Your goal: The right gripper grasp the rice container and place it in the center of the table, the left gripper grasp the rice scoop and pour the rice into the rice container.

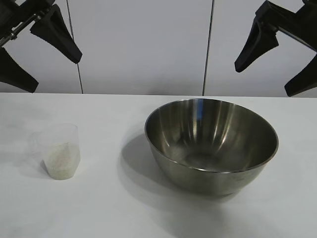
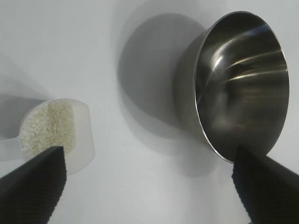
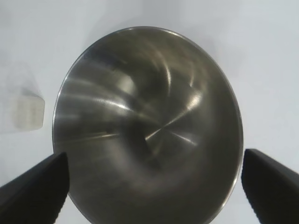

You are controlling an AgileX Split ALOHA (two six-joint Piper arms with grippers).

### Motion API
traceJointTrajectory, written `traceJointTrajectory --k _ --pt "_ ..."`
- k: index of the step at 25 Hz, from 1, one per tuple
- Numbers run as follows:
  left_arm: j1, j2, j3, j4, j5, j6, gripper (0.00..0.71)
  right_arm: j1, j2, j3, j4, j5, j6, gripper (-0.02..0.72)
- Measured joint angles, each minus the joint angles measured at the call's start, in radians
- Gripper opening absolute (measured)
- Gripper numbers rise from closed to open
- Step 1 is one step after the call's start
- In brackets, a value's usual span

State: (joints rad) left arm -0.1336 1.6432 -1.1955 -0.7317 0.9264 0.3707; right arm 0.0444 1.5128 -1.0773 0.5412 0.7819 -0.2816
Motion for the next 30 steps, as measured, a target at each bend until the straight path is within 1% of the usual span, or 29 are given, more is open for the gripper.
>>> traceJointTrajectory --k 7,9,10,11,12,15,17,19,21,25,27,30 --pt "0.000 0.000 0.000 0.000 0.000 0.000 0.694 0.000 0.000 0.000 -0.001 0.000 0.000 0.694" --pt "0.000 0.000 0.000 0.000 0.000 0.000 0.694 0.000 0.000 -0.001 -0.017 0.006 0.000 0.694" --pt "0.000 0.000 0.000 0.000 0.000 0.000 0.694 0.000 -0.001 -0.003 -0.036 0.011 0.011 0.694" --pt "0.000 0.000 0.000 0.000 0.000 0.000 0.694 0.000 -0.001 -0.004 -0.057 0.014 0.029 0.694" --pt "0.000 0.000 0.000 0.000 0.000 0.000 0.694 0.000 -0.001 -0.004 -0.093 0.020 0.056 0.694" --pt "0.000 0.000 0.000 0.000 0.000 0.001 0.694 0.000 -0.001 -0.004 -0.234 0.063 0.145 0.694" --pt "0.000 0.000 0.000 0.000 0.000 0.001 0.694 0.000 -0.001 -0.004 -0.329 0.078 0.199 0.694" --pt "0.000 0.000 0.000 0.000 0.000 0.001 0.694 0.000 0.008 -0.004 -0.377 0.065 0.236 0.694" --pt "0.000 0.000 0.000 0.000 0.000 0.001 0.694 0.000 0.038 -0.005 -0.389 0.035 0.245 0.694" --pt "0.000 0.000 0.000 0.000 0.000 0.001 0.694 0.000 0.144 -0.007 -0.386 -0.040 0.252 0.694" --pt "0.000 0.000 0.000 0.000 -0.001 0.001 0.694 0.000 0.198 -0.007 -0.362 -0.068 0.239 0.694" --pt "0.000 0.000 0.000 0.000 -0.003 0.002 0.694 0.000 0.262 -0.007 -0.306 -0.101 0.196 0.694"
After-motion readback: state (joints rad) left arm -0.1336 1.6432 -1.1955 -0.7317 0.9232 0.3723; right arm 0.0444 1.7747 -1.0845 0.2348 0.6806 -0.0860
